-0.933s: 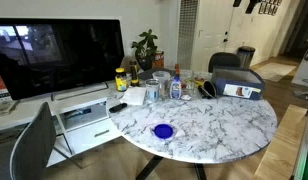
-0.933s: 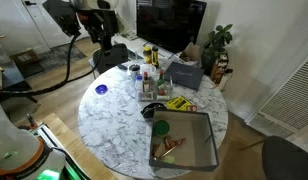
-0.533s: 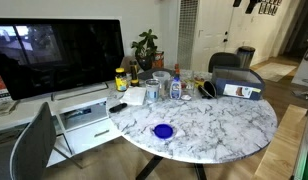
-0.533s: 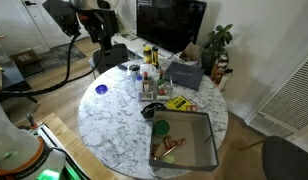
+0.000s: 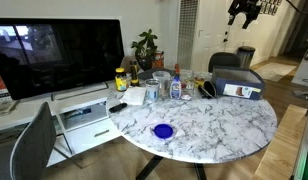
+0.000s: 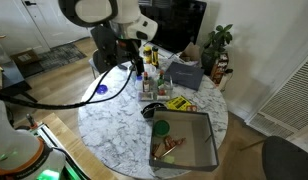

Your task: Remove one red sachet from the box and put it in the clear container

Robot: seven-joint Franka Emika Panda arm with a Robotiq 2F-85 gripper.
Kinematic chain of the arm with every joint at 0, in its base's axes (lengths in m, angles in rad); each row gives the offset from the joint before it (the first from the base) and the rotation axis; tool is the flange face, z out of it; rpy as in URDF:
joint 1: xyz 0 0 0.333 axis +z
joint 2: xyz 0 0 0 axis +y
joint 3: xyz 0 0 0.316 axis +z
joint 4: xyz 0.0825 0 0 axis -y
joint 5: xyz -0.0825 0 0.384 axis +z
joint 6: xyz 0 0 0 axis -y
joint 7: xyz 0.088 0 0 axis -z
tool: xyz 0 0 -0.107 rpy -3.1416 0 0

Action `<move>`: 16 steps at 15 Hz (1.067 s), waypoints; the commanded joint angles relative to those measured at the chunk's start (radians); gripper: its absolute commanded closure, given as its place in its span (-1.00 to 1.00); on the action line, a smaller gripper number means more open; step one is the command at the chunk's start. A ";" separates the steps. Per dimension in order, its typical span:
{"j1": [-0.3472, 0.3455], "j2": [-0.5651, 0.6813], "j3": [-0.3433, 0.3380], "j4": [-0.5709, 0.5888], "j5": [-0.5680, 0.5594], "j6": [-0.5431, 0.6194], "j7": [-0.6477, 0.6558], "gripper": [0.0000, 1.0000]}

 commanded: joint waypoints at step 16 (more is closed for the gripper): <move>-0.145 0.568 -0.098 0.146 0.021 0.342 -0.173 -1.00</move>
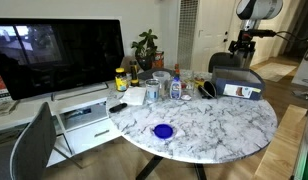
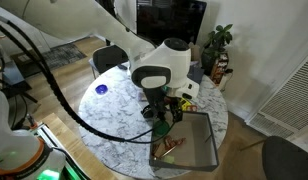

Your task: Remove one red sachet from the box and put it in the clear container

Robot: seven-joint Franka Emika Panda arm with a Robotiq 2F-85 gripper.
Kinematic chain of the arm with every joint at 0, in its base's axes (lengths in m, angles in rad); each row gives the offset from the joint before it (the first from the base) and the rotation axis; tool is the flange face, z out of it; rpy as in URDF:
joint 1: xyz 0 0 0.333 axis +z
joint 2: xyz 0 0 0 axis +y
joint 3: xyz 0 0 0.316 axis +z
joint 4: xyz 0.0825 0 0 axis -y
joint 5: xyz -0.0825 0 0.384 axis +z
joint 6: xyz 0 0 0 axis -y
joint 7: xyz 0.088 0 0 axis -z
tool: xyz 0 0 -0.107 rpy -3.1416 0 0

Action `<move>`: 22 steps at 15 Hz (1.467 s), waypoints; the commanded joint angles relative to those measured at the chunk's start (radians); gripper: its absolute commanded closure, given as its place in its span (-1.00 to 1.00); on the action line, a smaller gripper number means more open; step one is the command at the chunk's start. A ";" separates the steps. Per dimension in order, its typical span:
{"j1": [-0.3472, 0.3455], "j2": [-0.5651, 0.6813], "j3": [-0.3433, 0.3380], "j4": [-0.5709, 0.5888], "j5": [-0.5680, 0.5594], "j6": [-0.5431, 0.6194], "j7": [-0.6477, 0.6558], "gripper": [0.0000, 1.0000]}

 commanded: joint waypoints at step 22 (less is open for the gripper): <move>-0.223 0.594 0.167 0.492 0.041 -0.036 -0.087 -0.93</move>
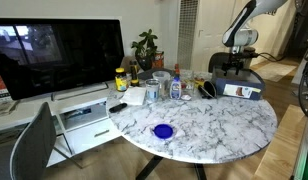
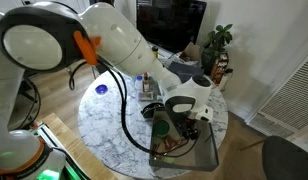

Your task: Remove one red sachet from the box and put it in the clear container

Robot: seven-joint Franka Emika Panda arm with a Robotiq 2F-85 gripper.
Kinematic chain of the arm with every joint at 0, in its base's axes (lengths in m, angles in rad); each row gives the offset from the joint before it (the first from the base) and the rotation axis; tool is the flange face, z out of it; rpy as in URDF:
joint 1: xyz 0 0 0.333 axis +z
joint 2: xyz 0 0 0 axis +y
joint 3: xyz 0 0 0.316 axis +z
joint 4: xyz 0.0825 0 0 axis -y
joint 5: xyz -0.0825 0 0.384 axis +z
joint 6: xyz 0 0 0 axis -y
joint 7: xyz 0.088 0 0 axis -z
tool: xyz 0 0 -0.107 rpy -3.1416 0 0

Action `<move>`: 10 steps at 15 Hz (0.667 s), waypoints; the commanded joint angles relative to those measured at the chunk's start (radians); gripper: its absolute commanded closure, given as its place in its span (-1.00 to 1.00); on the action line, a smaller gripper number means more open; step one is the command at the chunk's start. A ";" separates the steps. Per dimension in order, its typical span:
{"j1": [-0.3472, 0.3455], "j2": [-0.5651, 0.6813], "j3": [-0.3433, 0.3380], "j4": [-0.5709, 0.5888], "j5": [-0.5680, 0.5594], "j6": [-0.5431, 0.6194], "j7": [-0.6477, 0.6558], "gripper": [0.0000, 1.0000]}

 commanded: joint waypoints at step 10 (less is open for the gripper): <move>-0.072 0.202 0.045 0.248 0.013 -0.183 -0.018 -0.11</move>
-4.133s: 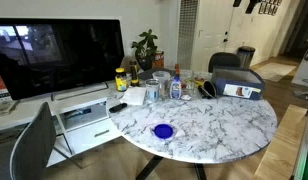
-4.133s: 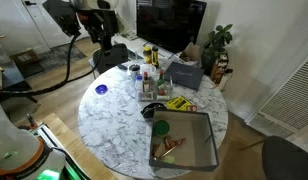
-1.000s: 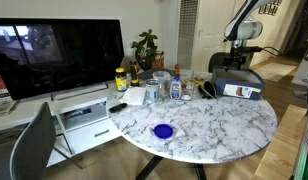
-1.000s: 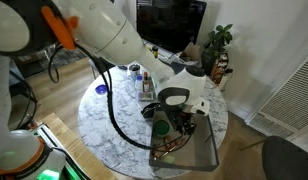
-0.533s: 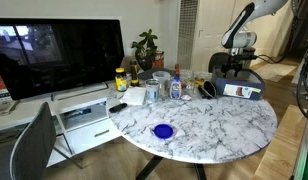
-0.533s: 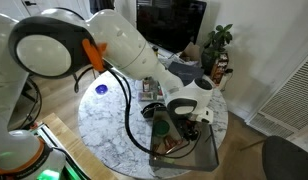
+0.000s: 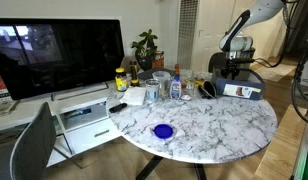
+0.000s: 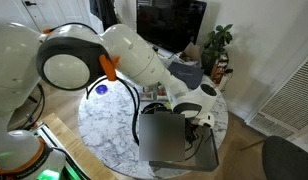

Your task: Remove one red sachet from the box and put it in the clear container

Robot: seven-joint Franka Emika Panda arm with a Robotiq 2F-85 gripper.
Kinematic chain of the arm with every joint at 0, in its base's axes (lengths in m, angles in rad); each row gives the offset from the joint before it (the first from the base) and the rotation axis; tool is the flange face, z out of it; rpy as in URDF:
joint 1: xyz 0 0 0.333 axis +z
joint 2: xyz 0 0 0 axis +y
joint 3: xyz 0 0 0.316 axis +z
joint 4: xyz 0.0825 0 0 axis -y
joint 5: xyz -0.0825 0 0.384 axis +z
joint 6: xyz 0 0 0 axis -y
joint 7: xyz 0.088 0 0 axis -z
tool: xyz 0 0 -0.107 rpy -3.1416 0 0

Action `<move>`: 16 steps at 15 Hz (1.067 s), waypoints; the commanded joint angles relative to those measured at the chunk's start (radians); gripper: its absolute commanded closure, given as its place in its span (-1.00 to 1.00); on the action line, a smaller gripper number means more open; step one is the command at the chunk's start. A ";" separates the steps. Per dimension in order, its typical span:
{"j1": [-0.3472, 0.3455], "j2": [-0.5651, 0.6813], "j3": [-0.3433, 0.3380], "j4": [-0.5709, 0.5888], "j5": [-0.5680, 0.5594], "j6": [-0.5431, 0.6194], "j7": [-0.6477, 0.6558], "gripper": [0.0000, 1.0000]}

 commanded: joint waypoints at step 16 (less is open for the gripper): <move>-0.036 0.145 -0.001 0.228 0.003 -0.207 0.001 1.00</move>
